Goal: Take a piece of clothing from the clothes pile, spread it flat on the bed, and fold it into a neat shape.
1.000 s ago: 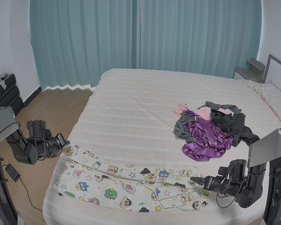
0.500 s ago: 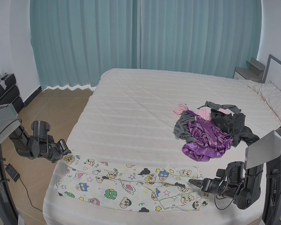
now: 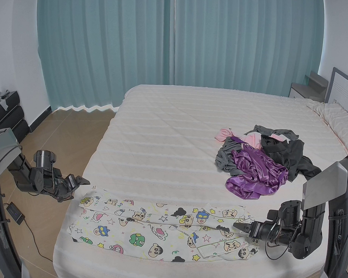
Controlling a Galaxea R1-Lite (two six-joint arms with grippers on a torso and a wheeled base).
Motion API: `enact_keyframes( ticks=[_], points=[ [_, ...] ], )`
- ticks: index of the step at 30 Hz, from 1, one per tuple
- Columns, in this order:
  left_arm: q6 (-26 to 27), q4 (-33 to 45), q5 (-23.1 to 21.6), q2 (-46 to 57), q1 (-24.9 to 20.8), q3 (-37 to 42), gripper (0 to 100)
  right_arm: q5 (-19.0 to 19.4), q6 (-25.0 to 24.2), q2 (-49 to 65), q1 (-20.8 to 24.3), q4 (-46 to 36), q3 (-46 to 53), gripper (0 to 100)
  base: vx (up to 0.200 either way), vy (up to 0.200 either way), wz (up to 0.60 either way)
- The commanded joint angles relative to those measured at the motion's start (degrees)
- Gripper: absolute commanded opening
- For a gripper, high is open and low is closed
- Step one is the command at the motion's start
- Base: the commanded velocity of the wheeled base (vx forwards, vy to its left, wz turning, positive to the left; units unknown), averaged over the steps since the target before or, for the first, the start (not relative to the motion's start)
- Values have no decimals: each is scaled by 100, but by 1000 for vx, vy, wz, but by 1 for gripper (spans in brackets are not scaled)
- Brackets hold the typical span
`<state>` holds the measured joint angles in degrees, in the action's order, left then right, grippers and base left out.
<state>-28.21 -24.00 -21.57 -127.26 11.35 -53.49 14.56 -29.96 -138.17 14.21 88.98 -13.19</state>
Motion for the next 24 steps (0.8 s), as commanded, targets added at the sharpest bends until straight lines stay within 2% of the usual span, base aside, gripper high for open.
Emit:
enact_keyframes(
  ticks=[1, 2, 3, 6, 10, 12, 13, 24],
  points=[
    [131, -52, -243, -18, 25, -56, 100, 3, -1, -17, 2, 76, 1, 100, 0, 0, 0],
    [131, -52, -243, -18, 25, -56, 100, 3, -1, -17, 2, 76, 1, 100, 0, 0, 0],
    [430, -52, -559, -27, 34, -56, 100, 3, -1, -17, 2, 76, 9, 100, 0, 0, 0],
    [931, -34, -928, -27, 34, -30, 100, 3, 8, -17, 2, 76, 1, 100, 0, 0, 0],
    [1845, -52, -999, -326, 8, -109, 100, 3, 8, -17, 2, 76, 1, 100, 0, 0, 0],
    [1924, -52, -999, -361, 8, -126, 100, 3, 8, -17, 2, 76, 1, 100, 0, 0, 0],
    [2127, -8, -999, -467, 8, -232, 100, 3, 8, -26, 20, 76, 1, 100, 0, 0, 0],
    [2171, -52, -1043, -625, -36, -487, 100, 3, 8, -44, 29, 76, -8, 100, 0, 0, 0]
  ],
)
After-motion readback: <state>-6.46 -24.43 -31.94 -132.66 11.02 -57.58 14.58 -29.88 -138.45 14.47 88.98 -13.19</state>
